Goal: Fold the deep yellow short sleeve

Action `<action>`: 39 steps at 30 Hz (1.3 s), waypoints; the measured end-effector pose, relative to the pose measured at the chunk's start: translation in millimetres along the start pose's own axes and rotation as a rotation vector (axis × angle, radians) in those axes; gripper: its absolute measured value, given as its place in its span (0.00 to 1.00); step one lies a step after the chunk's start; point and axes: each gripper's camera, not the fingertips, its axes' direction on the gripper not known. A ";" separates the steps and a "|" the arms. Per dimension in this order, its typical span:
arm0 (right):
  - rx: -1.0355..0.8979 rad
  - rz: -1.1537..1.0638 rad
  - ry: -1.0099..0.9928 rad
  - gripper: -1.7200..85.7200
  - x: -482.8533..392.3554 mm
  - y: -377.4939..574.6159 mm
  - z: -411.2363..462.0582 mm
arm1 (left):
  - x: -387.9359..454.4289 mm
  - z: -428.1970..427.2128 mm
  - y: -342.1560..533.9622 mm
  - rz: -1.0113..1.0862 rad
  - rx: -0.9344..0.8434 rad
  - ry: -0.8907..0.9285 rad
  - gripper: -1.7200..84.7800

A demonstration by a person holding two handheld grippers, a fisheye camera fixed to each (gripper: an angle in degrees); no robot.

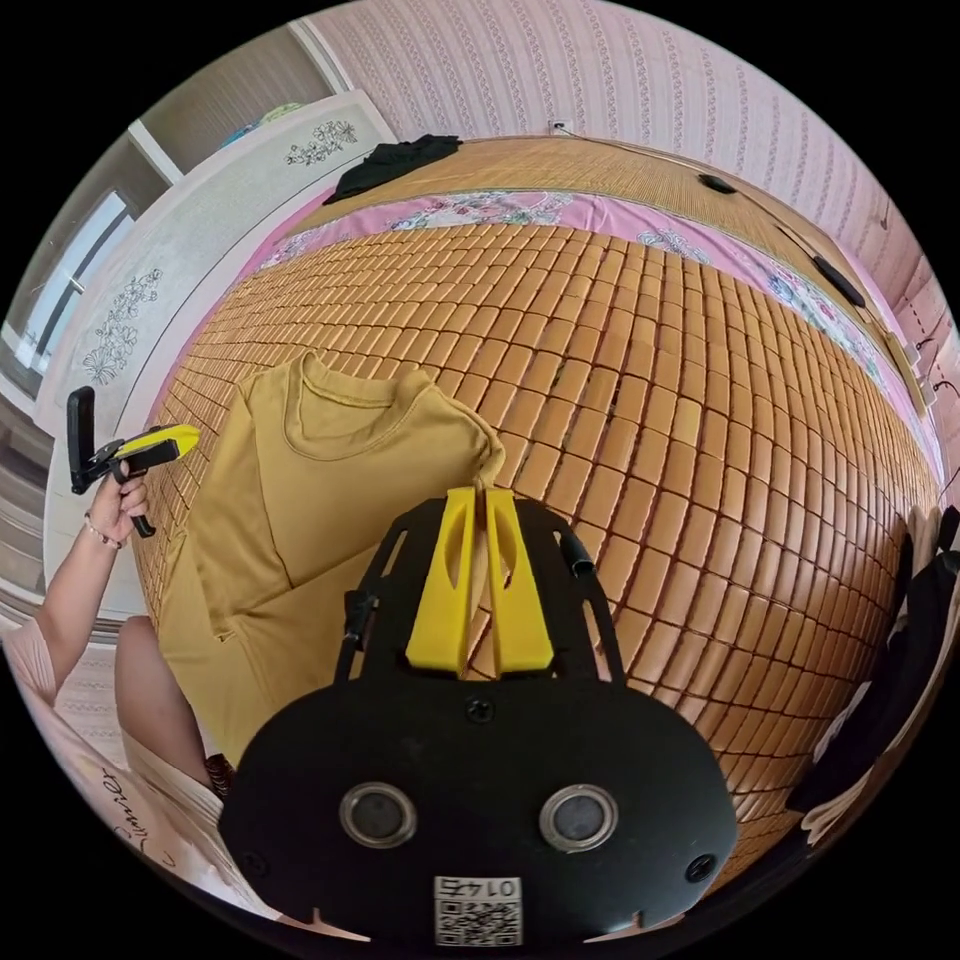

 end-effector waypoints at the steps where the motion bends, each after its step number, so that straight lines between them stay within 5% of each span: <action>1: -0.029 0.047 -0.022 0.03 14.9 -3.7 1.5 | -7.2 1.1 -1.1 -0.006 0.005 0.001 0.07; 8: 0.086 0.263 -0.221 0.04 85.8 10.4 -31.6 | -47.2 9.9 1.1 -0.081 0.009 -0.021 0.07; 15: 0.015 0.122 -0.314 0.07 70.6 10.2 -9.2 | -76.4 11.5 2.5 -0.159 0.065 0.034 0.12; 19: 0.034 0.111 -0.145 0.04 63.6 3.2 -22.4 | -81.5 29.4 -7.6 -0.144 -0.026 0.011 0.02; 24: 0.096 0.154 -0.167 0.03 87.9 0.3 -57.6 | -99.9 4.7 -12.4 -0.240 0.083 0.070 0.01; 32: 0.226 0.025 -0.276 0.03 54.2 44.3 -156.8 | -61.7 -52.6 -5.1 -0.118 0.156 0.170 0.01; 39: 0.223 -0.088 -0.332 0.03 2.8 204.1 -227.0 | 11.1 -134.1 97.1 0.111 0.079 0.231 0.01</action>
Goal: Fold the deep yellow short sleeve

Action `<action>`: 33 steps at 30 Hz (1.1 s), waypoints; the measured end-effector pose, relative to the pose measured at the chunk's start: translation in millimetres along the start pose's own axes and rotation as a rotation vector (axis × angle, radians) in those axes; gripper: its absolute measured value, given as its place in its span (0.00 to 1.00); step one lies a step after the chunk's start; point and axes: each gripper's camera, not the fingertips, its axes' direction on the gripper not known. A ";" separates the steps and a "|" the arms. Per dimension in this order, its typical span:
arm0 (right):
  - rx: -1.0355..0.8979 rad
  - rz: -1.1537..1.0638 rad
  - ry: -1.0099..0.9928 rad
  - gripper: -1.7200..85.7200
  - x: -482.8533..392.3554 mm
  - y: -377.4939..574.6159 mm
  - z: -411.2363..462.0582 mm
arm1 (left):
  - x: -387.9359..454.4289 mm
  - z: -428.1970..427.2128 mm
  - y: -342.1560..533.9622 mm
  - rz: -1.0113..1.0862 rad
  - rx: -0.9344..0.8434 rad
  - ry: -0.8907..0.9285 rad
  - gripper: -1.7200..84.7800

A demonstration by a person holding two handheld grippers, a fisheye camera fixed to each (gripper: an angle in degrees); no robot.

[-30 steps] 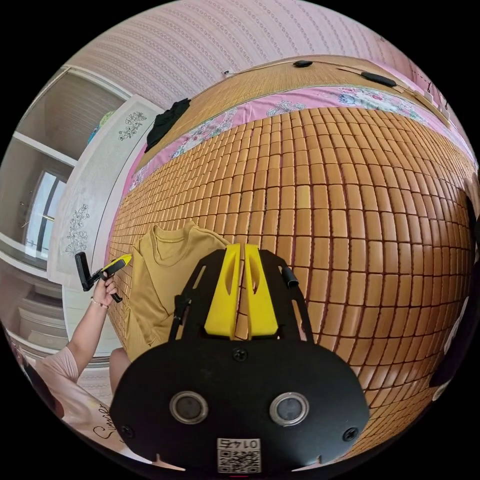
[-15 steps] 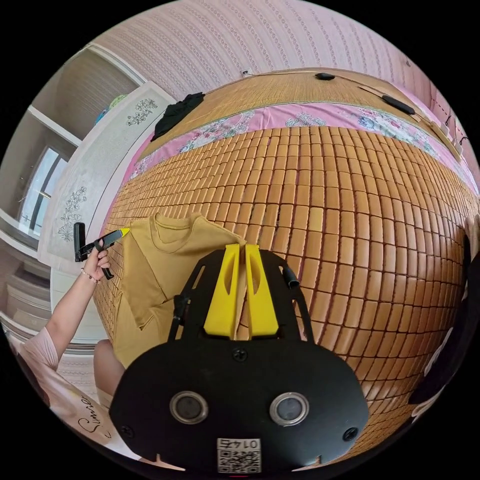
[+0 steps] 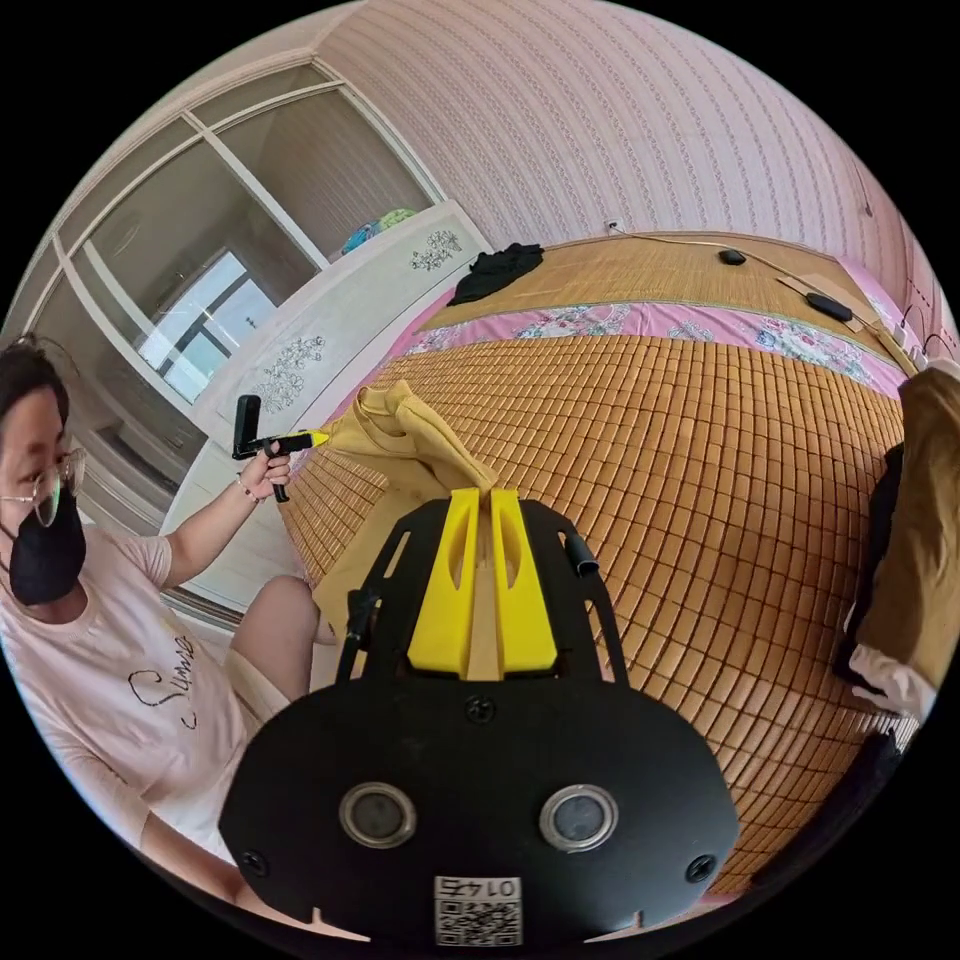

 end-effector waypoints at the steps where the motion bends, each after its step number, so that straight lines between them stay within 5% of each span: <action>1: -0.043 0.026 0.000 0.03 -5.9 31.5 5.6 | 12.8 -0.5 28.0 0.002 -0.043 0.023 0.01; 6: -0.227 0.280 -0.019 0.03 -0.7 149.8 79.6 | 32.0 47.5 141.4 -0.091 -0.282 0.000 0.01; 10: -0.170 0.332 0.027 0.03 -15.4 173.1 87.6 | 39.3 80.3 187.8 -0.141 -0.389 -0.091 0.01; 23: -0.267 0.162 0.215 0.02 -87.5 171.6 74.6 | 94.3 50.9 173.7 -0.025 -0.352 -0.217 0.05; 33: -0.444 -0.032 0.140 0.02 -162.3 155.1 182.9 | 121.6 171.0 147.7 -0.053 -0.447 -0.138 0.08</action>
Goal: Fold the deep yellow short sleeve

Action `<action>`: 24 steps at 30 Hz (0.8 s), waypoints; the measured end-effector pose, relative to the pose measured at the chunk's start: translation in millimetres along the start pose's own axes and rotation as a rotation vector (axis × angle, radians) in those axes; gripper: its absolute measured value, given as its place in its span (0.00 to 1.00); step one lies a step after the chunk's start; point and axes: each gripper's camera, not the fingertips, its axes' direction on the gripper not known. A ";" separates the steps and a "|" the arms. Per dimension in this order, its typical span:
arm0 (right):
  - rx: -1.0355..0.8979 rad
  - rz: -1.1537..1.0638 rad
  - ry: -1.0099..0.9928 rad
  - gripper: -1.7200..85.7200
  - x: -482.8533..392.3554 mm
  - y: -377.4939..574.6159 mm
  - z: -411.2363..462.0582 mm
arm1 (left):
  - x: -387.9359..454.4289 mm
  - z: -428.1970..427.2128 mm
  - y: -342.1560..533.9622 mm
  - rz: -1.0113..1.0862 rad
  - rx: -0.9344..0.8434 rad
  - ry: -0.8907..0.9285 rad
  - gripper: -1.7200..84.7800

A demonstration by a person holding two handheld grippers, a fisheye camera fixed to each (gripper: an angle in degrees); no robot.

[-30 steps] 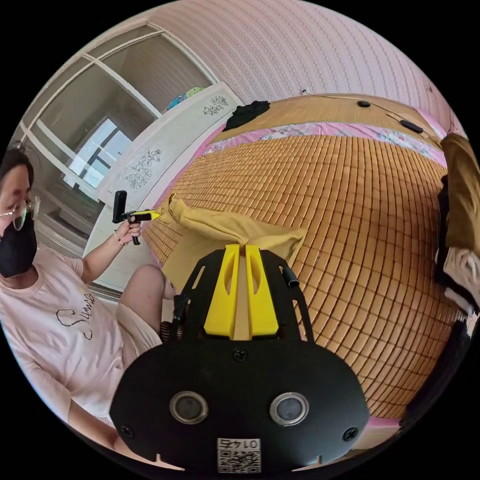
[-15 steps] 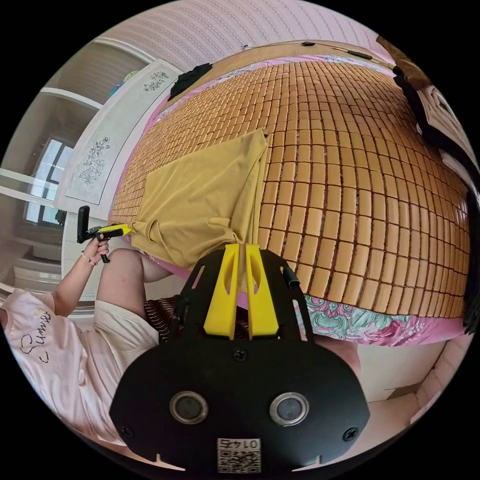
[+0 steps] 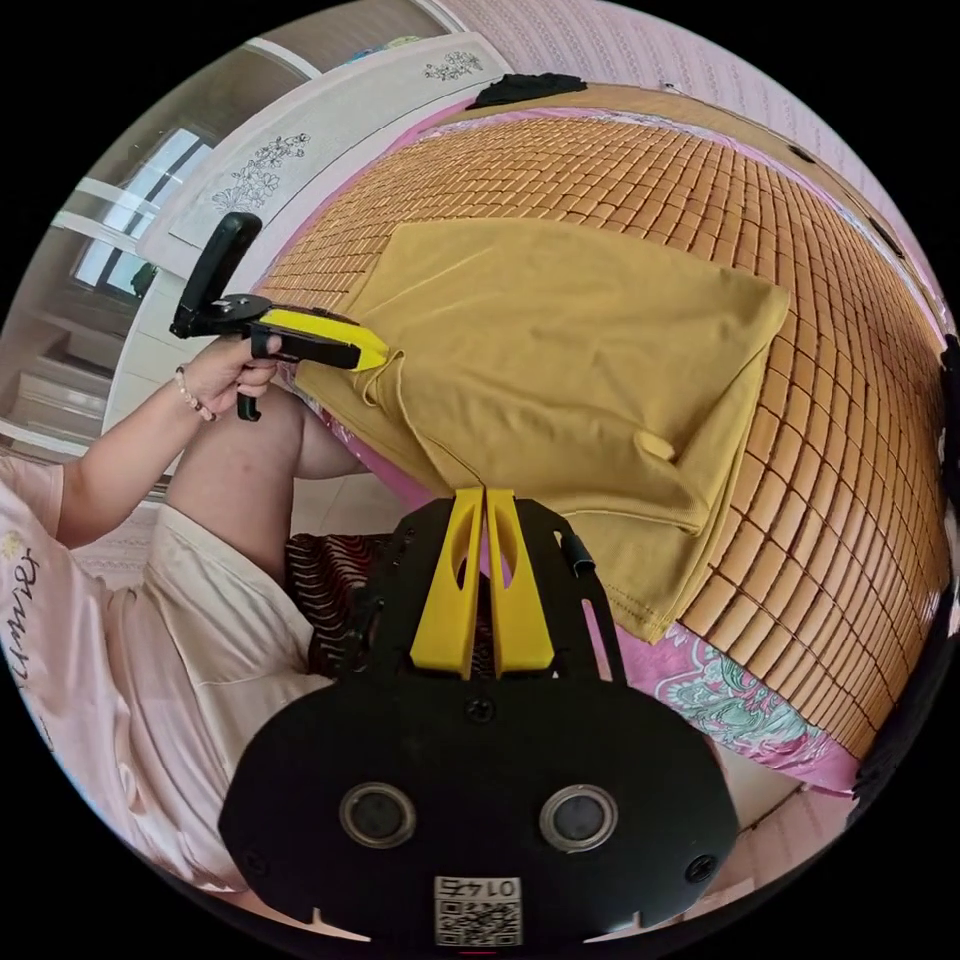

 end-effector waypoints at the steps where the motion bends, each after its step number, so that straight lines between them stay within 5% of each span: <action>1: -0.011 -0.006 -0.010 0.02 -2.5 1.7 2.3 | 2.9 -1.1 1.6 0.029 -0.034 0.011 0.07; 6: -0.038 -0.010 -0.028 0.02 -7.7 10.1 -4.0 | 18.4 -2.7 30.9 0.126 -0.261 0.124 0.07; 15: -0.026 0.113 0.222 0.02 15.5 -40.9 -14.8 | 56.4 -14.0 30.3 0.163 -0.002 0.059 0.06; 24: -0.013 0.207 0.148 0.02 32.4 -29.6 -9.2 | 65.8 45.1 11.1 0.144 -0.011 0.054 0.04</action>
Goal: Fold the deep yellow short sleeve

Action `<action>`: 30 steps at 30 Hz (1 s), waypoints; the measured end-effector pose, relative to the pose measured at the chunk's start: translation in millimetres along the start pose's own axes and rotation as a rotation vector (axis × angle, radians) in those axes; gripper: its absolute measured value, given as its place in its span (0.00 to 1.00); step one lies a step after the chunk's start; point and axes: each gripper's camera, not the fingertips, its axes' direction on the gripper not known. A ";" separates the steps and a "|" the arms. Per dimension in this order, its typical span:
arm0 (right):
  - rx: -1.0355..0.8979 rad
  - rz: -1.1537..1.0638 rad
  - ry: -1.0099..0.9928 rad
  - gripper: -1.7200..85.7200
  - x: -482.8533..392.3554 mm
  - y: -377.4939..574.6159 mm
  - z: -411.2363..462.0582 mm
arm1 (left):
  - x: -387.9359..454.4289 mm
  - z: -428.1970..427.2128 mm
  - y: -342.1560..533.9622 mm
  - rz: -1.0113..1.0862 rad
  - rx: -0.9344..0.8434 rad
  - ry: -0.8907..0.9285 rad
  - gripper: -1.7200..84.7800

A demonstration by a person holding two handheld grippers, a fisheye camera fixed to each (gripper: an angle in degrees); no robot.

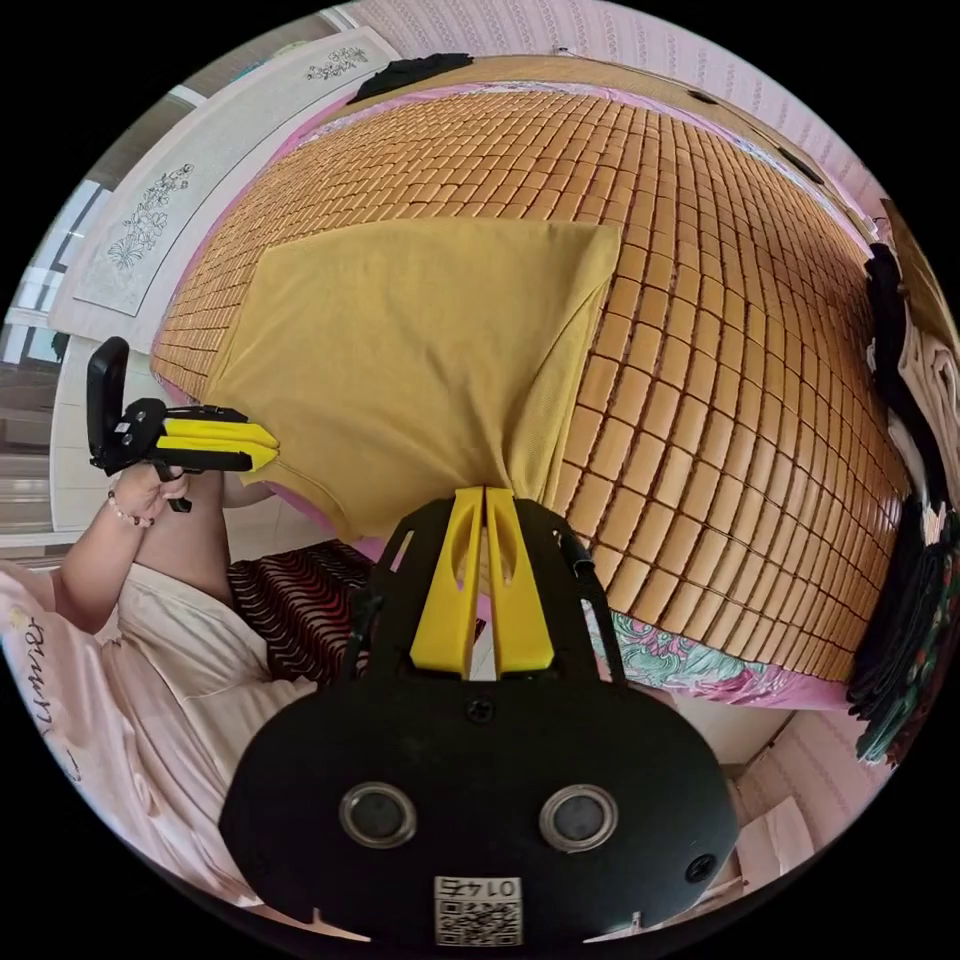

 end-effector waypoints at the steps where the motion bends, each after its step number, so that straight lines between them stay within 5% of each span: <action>1: 0.040 -0.006 0.001 0.02 -1.9 -6.7 -6.7 | -1.5 -0.2 0.3 -0.011 0.000 0.016 0.03; 8: 0.159 0.062 0.145 0.06 11.3 -87.2 -8.2 | 19.1 3.7 -0.1 0.058 0.012 -0.028 0.03; 11: 0.132 0.157 0.020 0.12 39.5 -123.4 4.5 | 24.3 14.1 0.1 0.074 -0.017 -0.051 0.02; 19: 0.128 0.205 -0.083 0.08 64.7 -168.6 17.5 | 27.1 20.0 3.0 0.096 -0.011 -0.049 0.01; 27: 0.220 0.144 0.012 0.05 14.4 -118.6 -0.6 | 20.6 19.0 7.7 0.064 0.025 0.017 0.02; 30: 0.061 -0.023 -0.094 0.03 -41.3 -97.4 35.1 | 20.8 18.8 7.6 0.065 0.047 0.009 0.02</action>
